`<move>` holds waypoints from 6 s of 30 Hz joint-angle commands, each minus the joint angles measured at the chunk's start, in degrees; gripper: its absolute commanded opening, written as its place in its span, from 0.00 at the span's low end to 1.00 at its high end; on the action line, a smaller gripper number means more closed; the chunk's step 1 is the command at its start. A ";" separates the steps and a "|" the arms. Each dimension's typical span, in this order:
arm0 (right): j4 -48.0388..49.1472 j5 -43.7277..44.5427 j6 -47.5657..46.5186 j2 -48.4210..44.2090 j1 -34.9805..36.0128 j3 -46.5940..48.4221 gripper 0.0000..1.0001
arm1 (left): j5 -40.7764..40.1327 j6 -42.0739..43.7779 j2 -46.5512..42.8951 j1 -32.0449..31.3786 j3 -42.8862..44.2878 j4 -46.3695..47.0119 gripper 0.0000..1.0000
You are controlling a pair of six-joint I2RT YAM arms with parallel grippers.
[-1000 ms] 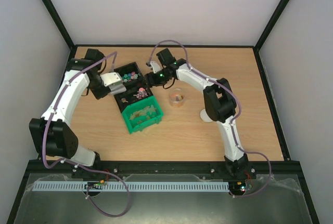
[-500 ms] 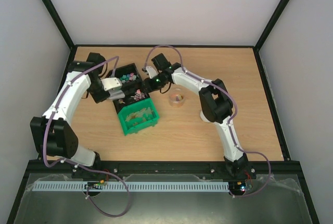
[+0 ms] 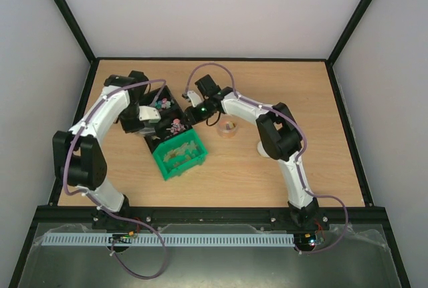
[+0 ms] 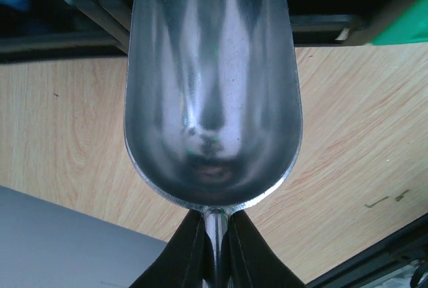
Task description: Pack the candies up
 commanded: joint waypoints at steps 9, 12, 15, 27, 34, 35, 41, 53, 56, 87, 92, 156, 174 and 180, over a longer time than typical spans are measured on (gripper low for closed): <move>-1.18 -3.30 -0.37 -2.23 1.03 -1.75 0.24 | -1.51 -1.41 8.79 -4.12 2.80 -2.43 0.02; -1.03 -4.77 0.03 -2.27 1.03 -2.14 0.20 | 2.65 -2.99 9.44 -4.43 1.90 -1.13 0.02; -0.36 -5.47 0.46 -2.44 1.03 -2.69 0.16 | 5.47 -4.76 10.19 -4.54 0.68 1.04 0.02; 1.51 -6.25 3.51 -3.35 1.04 -4.62 0.01 | 15.27 -13.53 12.21 -4.68 -6.33 12.21 0.02; 2.91 -5.52 5.70 -3.83 1.41 -5.55 0.01 | 23.46 -18.92 7.82 -6.00 -14.86 25.52 0.02; 2.97 -5.62 5.96 -3.78 1.48 -5.55 0.01 | 24.64 -19.83 7.10 -6.10 -15.96 27.56 0.02; 3.13 -5.32 6.70 -3.79 1.88 -5.70 0.01 | 29.34 -23.11 4.61 -5.95 -20.30 36.26 0.02; 3.28 -1.29 6.99 -3.81 1.90 -6.42 0.01 | 38.10 -23.00 -2.24 -1.96 -21.06 33.41 0.02; 3.65 -1.47 7.33 -3.82 1.92 -6.43 0.01 | 36.99 -24.27 -3.32 -2.21 -22.95 35.30 0.02; 2.96 -0.68 6.99 -3.12 1.86 -5.73 0.01 | 26.55 -22.28 -6.77 -2.34 -24.25 36.75 0.02; 3.08 -0.17 6.77 -3.28 1.89 -5.91 0.01 | 23.35 -18.88 -4.15 -0.88 -18.56 24.45 0.02; -5.70 -16.38 1.00 -19.14 -17.23 -7.69 0.99 | 34.60 -7.09 -11.02 1.32 -9.12 19.01 0.02; -3.20 -15.57 -1.42 -24.06 -27.69 -20.70 0.98 | 24.23 -8.61 4.72 -14.63 9.50 8.27 0.02; -3.09 -13.88 -1.31 -23.73 -28.30 -20.89 0.99 | 19.93 -9.99 8.83 -18.02 14.01 6.61 0.02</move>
